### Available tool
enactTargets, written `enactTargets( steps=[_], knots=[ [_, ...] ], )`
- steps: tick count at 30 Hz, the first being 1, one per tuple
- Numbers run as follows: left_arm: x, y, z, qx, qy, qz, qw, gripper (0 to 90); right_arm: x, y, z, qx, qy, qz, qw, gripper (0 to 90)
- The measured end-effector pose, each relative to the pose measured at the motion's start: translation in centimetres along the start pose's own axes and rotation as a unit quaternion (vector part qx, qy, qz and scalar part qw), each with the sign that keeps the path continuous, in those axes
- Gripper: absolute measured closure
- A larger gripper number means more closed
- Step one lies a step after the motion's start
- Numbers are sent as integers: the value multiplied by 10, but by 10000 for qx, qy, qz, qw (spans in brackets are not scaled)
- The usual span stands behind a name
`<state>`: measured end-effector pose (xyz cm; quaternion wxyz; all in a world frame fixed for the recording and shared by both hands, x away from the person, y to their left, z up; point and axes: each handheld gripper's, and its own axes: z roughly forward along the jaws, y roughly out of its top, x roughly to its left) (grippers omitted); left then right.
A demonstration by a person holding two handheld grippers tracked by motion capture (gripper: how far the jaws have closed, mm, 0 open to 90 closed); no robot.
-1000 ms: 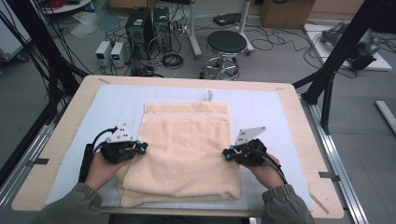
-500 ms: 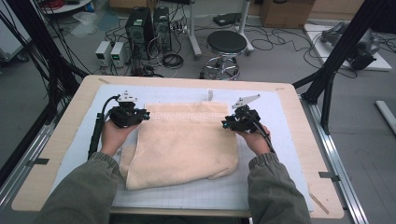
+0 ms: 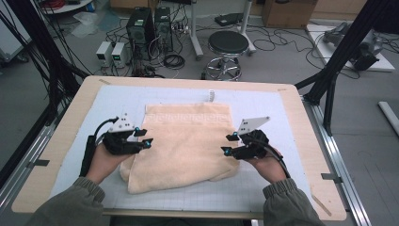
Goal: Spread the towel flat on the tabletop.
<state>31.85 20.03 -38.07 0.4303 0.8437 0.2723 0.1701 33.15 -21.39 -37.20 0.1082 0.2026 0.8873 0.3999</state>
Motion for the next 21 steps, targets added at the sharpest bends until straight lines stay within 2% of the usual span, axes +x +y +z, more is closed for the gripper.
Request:
enactTargets(
  steps=[4,8,10,12,16,18,20,21],
  knots=[
    [-20,-14,-10,-108,-143,136,9997,494,19,-14,1,-45,179,-89,9998,484],
    [-32,-30,-19,-143,-398,156,9990,426,34,-34,5,-50,371,-27,9993,465],
    [-37,-37,-22,-96,-585,181,9981,400,40,-41,7,10,427,-45,9991,457],
    [-43,-43,-23,0,-710,289,9971,383,46,-46,9,84,464,-131,9988,457],
    [-49,-51,-16,248,-791,501,9953,367,49,-52,18,296,459,-230,9982,485],
    [-50,-54,-10,398,-849,514,9943,441,48,-52,23,389,501,-238,9977,575],
    [-50,-54,-6,570,-806,660,9929,593,47,-51,26,471,559,-274,9969,702],
    [-49,-53,-5,590,-793,693,9927,669,47,-50,28,482,586,-277,9967,737]
  ],
)
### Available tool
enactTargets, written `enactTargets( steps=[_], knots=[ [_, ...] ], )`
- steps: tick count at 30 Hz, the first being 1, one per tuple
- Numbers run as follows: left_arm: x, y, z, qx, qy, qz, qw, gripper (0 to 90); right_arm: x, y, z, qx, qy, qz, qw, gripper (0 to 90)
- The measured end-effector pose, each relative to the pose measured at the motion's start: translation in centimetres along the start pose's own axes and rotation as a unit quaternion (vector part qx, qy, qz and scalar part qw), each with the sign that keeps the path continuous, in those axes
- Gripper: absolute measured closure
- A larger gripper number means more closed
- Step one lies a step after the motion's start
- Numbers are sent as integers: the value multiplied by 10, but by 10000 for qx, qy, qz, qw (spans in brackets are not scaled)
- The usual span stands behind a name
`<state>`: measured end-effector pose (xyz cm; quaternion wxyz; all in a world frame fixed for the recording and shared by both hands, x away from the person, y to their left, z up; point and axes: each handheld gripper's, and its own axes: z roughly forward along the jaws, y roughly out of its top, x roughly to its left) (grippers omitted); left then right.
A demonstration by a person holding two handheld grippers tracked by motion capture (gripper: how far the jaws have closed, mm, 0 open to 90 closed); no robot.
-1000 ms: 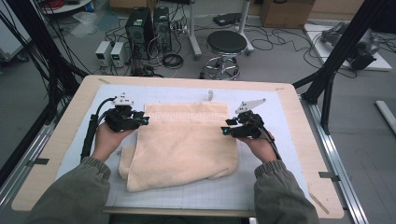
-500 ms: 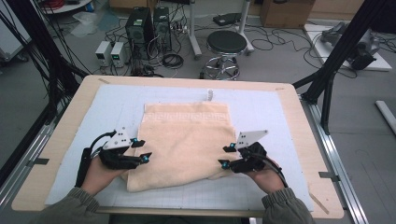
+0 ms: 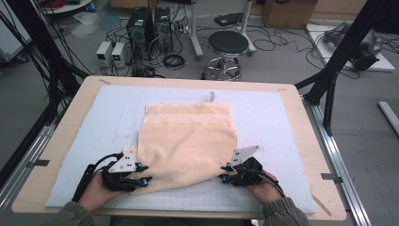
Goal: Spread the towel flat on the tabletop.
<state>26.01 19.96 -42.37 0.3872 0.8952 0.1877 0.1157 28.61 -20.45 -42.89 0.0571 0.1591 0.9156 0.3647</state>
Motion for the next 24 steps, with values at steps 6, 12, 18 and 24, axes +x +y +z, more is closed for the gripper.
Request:
enactTargets(
  steps=[6,12,18,24],
  knots=[
    [22,22,-14,-413,266,-245,9985,769,-13,15,-15,-226,-53,49,9997,771],
    [74,54,-6,-525,901,-780,9915,773,-52,46,-29,-358,-501,313,9976,769],
    [116,51,33,-219,1129,-1363,9840,770,-95,55,-1,-154,-776,555,9953,768],
    [131,48,47,-230,1267,-1598,9787,713,-121,42,20,-366,-806,1024,9908,747]
  ],
)
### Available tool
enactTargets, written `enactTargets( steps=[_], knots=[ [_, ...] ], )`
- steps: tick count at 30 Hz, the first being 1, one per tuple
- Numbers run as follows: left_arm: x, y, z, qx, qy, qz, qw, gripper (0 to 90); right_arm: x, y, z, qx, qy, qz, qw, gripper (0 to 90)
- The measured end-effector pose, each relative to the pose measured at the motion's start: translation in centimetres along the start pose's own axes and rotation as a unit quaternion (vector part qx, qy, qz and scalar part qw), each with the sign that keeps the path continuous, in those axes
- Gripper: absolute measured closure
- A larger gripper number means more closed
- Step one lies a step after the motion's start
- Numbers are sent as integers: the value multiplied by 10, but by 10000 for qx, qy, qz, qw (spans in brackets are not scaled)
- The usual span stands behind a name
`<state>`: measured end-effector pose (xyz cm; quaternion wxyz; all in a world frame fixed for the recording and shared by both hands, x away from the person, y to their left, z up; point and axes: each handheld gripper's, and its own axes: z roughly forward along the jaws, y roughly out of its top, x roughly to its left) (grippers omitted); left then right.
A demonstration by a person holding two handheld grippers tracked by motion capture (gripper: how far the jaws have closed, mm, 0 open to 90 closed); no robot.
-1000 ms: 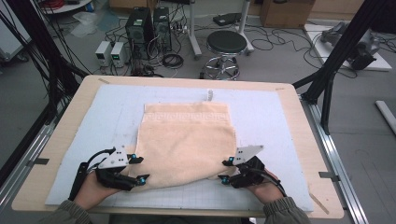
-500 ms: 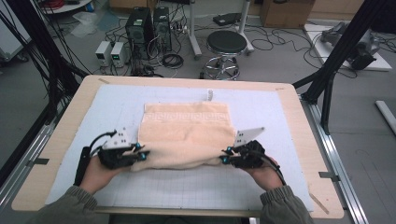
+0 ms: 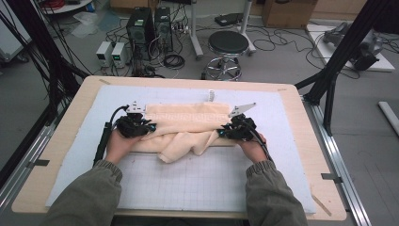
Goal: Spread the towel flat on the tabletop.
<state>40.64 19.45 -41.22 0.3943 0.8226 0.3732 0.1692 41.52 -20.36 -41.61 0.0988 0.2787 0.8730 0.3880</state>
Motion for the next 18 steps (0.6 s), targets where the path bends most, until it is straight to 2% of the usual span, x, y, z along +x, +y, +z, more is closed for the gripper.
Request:
enactTargets(
  steps=[2,5,8,14,18],
  knots=[
    [1,1,-6,-52,-20,-17,10000,662,0,0,-2,-60,-20,-102,9999,711],
    [0,4,-18,-184,-36,-18,9998,605,3,1,-10,-124,-42,-111,9999,650],
    [-3,5,-35,-270,-152,-7,9995,556,9,4,-22,-267,-63,-150,9995,593],
    [-13,0,-67,-301,-123,452,9984,497,29,6,-48,-539,-45,-358,9979,539],
    [-25,-14,-77,-303,-173,743,9966,495,47,9,-54,-488,77,-505,9975,520]
  ],
)
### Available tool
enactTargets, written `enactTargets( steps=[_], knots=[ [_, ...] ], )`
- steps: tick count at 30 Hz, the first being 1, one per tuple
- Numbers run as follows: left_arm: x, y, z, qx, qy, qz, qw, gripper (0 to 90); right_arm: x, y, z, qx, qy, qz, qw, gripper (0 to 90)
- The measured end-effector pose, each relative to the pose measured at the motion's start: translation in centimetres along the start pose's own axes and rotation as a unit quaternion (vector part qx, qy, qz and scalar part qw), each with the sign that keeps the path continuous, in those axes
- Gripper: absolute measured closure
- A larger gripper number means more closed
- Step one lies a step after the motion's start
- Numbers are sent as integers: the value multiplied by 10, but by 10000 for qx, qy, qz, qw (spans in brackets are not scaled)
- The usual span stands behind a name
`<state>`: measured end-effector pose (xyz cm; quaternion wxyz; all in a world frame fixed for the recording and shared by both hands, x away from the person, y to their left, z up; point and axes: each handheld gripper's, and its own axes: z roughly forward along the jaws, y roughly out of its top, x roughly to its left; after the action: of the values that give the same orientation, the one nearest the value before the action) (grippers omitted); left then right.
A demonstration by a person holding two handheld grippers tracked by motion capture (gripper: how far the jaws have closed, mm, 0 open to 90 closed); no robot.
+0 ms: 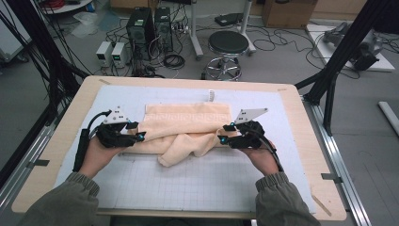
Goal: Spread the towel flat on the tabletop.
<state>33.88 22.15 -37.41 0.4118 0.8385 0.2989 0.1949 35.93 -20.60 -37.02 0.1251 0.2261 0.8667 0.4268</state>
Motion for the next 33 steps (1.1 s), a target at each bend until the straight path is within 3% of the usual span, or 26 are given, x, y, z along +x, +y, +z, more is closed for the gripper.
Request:
enactTargets(
  steps=[4,10,13,18,21,25,33],
  knots=[
    [-12,-15,3,101,-119,140,9998,497,19,8,8,42,214,-292,9993,522],
    [-17,-33,25,454,-336,198,9982,530,37,5,53,435,530,-370,9970,516],
    [-17,-36,38,649,-323,287,9970,575,38,3,73,525,473,-396,9967,528],
    [-18,-35,46,635,-234,389,9969,753,30,-2,93,599,476,-253,9967,740],
    [-18,-33,44,600,-245,344,9973,829,27,-2,93,599,542,-293,9963,817],
    [-17,-31,39,585,-265,305,9975,851,24,-1,84,583,607,-322,9959,842],
    [-26,-12,13,169,-254,347,9989,856,24,8,45,370,498,-528,9967,847]
  ],
)
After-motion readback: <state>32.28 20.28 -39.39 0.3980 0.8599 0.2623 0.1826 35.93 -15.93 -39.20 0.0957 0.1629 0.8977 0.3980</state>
